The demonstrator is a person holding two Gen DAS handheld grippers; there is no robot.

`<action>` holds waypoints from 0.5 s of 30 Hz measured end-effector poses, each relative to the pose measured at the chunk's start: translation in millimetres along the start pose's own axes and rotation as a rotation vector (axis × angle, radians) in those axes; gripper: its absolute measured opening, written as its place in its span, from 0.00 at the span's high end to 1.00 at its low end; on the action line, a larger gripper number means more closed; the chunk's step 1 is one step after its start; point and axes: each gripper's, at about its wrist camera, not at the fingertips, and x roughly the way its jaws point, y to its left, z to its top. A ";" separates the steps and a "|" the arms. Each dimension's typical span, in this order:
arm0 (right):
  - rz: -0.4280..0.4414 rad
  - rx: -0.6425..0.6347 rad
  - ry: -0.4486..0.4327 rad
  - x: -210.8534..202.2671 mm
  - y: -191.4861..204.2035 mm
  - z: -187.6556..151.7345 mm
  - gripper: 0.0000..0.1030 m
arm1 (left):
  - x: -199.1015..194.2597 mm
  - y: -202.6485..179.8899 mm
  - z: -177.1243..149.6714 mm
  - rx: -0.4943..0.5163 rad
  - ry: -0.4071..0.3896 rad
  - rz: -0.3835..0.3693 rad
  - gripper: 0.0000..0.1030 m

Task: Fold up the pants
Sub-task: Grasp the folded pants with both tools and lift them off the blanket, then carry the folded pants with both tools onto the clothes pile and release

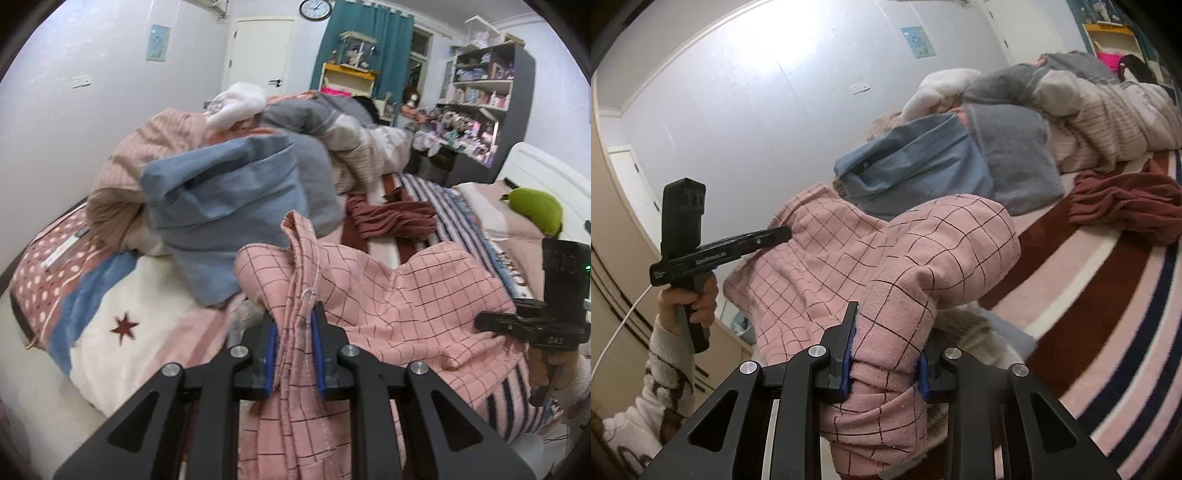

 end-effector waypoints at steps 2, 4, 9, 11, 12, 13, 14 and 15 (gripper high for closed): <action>0.001 0.010 0.014 4.6 0.2 -5.3 0.80 | 8.3 4.7 -6.0 -0.006 0.017 0.010 0.87; -0.006 0.016 0.032 12.7 -1.6 -9.1 0.80 | 15.7 6.2 -11.3 -0.007 0.029 0.019 0.86; -0.012 0.026 0.059 25.1 -7.1 -19.6 0.80 | 35.6 15.9 -24.4 -0.029 0.051 0.052 0.86; -0.009 0.035 0.063 26.7 -9.3 -20.7 0.80 | 43.2 17.3 -28.0 -0.030 0.061 0.061 0.86; -0.003 0.043 0.068 27.6 -10.8 -21.8 0.80 | 45.1 17.5 -29.2 -0.029 0.065 0.067 0.86; 0.004 0.045 0.077 28.6 -11.1 -24.5 0.80 | 46.4 17.8 -30.3 -0.028 0.070 0.074 0.86; 0.007 0.044 0.083 30.5 -11.0 -25.1 0.80 | 48.6 18.1 -31.9 -0.029 0.079 0.082 0.86; 0.008 0.042 0.088 32.0 -10.9 -26.6 0.80 | 50.5 18.9 -33.2 -0.034 0.087 0.088 0.85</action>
